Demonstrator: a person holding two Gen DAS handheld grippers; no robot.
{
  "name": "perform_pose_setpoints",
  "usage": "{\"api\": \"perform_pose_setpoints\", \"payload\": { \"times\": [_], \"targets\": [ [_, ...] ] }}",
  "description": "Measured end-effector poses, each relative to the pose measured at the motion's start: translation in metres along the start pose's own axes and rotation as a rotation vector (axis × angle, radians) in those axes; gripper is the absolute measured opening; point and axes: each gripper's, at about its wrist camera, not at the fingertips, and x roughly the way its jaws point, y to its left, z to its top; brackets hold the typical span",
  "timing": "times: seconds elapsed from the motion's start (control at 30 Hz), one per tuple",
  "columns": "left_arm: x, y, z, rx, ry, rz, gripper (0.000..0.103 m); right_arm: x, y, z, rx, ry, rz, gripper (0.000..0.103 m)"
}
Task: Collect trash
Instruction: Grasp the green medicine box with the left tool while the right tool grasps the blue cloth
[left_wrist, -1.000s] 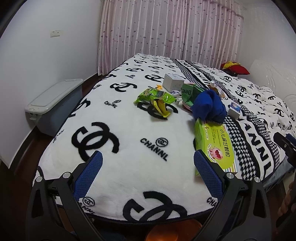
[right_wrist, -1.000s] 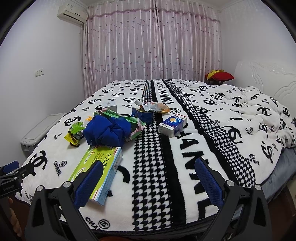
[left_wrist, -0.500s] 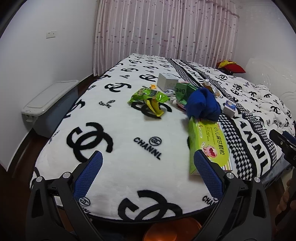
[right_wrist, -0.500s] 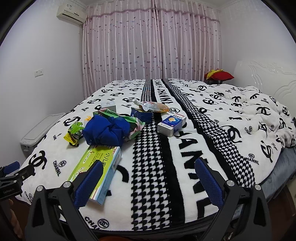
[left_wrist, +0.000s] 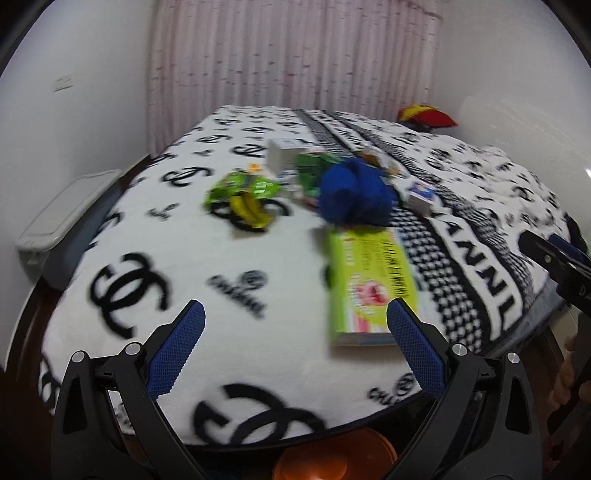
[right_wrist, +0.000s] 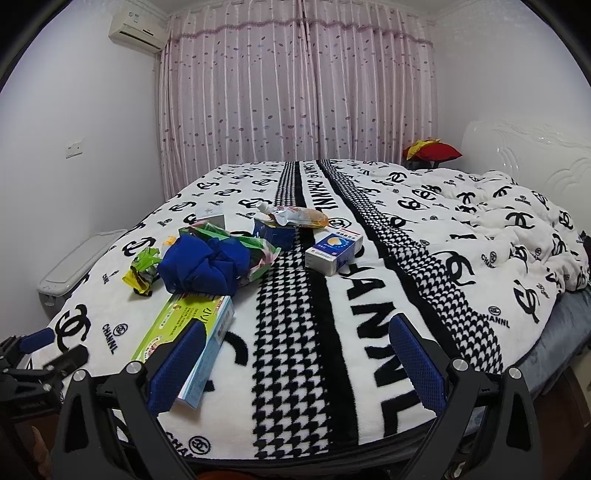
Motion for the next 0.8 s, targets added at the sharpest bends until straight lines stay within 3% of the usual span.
{"api": "perform_pose_setpoints", "payload": {
  "times": [0.13, 0.23, 0.33, 0.43, 0.5, 0.63, 0.8],
  "targets": [
    [0.024, -0.025, 0.008, 0.069, 0.047, -0.084, 0.096, -0.002, -0.007, 0.001, 0.011, -0.001, -0.007, 0.098],
    [0.047, -0.041, 0.013, 0.104, 0.094, -0.096, 0.096, -0.002, -0.012, -0.001, 0.017, 0.001, -0.013, 0.098],
    [0.074, -0.053, 0.016, 0.109, 0.167, -0.101, 0.096, -0.002, -0.016, -0.002, 0.023, 0.005, -0.016, 0.098],
    [0.096, -0.06, 0.013, 0.123, 0.209, -0.052, 0.096, 0.001, -0.02, -0.003, 0.029, 0.01, -0.015, 0.098],
    [0.107, -0.06, 0.012, 0.102, 0.243, -0.074, 0.096, 0.002, -0.021, -0.003, 0.031, 0.015, -0.013, 0.098],
    [0.117, -0.062, 0.008, 0.113, 0.255, -0.019, 0.096, 0.007, -0.021, -0.005, 0.03, 0.024, -0.008, 0.098],
    [0.121, -0.052, 0.005, 0.073, 0.26, -0.043, 0.096, 0.011, -0.022, -0.006, 0.028, 0.027, -0.006, 0.098]
  ]
}}
